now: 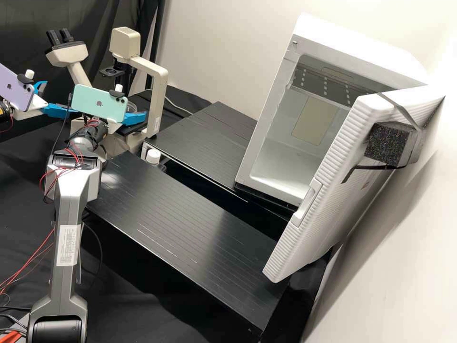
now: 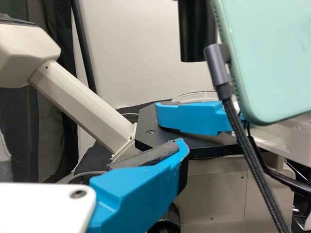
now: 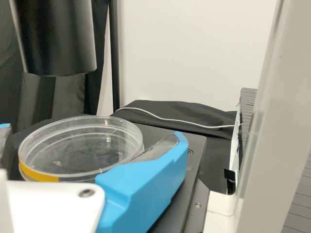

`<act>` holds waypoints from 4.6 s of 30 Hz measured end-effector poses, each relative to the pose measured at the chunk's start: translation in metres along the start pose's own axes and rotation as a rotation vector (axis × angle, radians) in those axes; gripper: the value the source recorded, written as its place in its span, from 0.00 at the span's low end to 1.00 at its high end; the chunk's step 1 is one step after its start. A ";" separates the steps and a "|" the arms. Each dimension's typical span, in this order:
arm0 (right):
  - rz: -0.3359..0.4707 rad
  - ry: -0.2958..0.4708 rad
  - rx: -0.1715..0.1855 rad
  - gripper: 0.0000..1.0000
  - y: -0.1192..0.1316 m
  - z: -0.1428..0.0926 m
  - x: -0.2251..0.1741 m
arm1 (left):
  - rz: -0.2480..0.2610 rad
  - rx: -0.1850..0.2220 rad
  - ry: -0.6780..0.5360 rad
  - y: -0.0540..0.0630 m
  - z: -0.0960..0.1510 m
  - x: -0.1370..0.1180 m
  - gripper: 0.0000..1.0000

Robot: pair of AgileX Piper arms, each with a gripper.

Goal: Move the petri dish to the bench.

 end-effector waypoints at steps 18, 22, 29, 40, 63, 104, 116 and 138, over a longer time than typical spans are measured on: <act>0.004 -0.007 0.004 0.00 0.003 0.003 0.001 | 0.000 0.000 0.000 0.000 0.000 0.000 1.00; -0.001 -0.010 0.004 0.00 0.003 0.004 0.002 | 0.000 0.000 0.000 0.000 0.000 0.000 1.00; -0.003 -0.013 0.004 0.00 0.003 0.005 0.002 | 0.000 0.000 0.000 0.000 0.000 0.000 1.00; -0.009 0.001 0.028 0.00 0.014 0.006 -0.024 | 0.000 0.000 0.000 0.000 0.000 0.000 1.00; 0.069 0.048 -0.014 0.00 0.054 0.026 -0.104 | 0.000 0.000 0.000 0.000 0.000 0.000 1.00; 0.364 -0.139 0.047 0.00 0.107 0.156 -0.351 | 0.000 0.000 0.000 0.000 0.000 0.000 1.00; 0.379 -0.288 0.031 0.00 0.103 0.174 -0.347 | 0.000 0.000 0.000 0.000 0.000 0.000 1.00; 0.411 -0.310 0.017 1.00 0.110 0.180 -0.348 | 0.000 0.000 0.000 0.000 0.000 0.000 1.00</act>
